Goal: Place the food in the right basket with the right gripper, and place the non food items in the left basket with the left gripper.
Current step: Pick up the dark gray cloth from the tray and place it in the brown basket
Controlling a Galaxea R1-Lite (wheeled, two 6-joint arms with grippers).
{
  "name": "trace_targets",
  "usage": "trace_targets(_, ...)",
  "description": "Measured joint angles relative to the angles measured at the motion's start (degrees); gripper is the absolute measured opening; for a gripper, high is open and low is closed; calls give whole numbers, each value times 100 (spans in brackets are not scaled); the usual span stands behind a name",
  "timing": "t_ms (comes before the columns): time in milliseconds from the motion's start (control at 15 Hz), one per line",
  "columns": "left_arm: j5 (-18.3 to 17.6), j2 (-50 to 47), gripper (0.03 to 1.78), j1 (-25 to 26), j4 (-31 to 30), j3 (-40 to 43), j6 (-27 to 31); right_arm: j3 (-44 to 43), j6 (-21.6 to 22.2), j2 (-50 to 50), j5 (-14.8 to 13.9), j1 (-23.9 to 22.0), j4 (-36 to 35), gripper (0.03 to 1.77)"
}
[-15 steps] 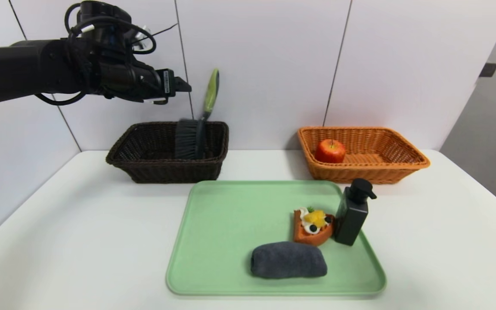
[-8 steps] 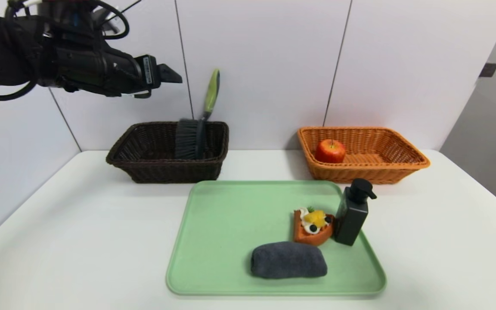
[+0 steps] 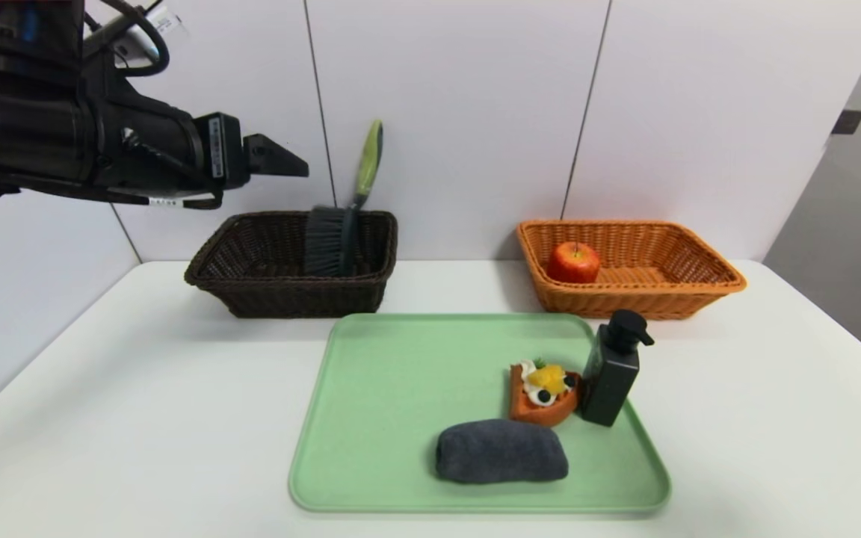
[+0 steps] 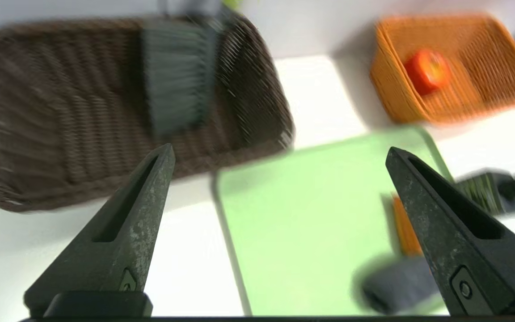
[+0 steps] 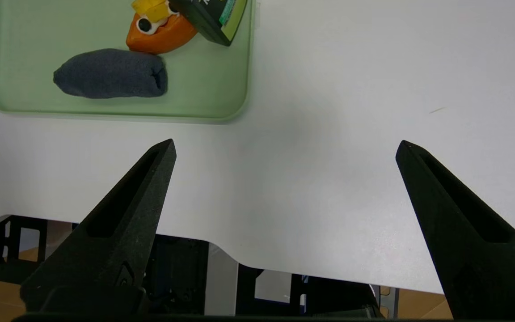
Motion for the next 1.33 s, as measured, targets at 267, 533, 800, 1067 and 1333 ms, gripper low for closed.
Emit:
trace_targets(267,0,-391,168,-1312,-27,942,380,146,10,-59,0,-10,-151,170)
trace_targets(533,-30,-254,169,-2264,-33,1488,1581,402,10,-155,5,-10,-566,170)
trace_targets(800,-30,247,169,-2855,-96,1558,2171,430,10,-180,6,-21,-595,170)
trace_targets(1067,-265,818,169,-3170,-479,1568,2402,435,0,-188,9,-24,-596,170)
trace_targets(1333,-289,1436,169,-3235,-951,1574,2408,436,0,-185,13,-49,-596,170)
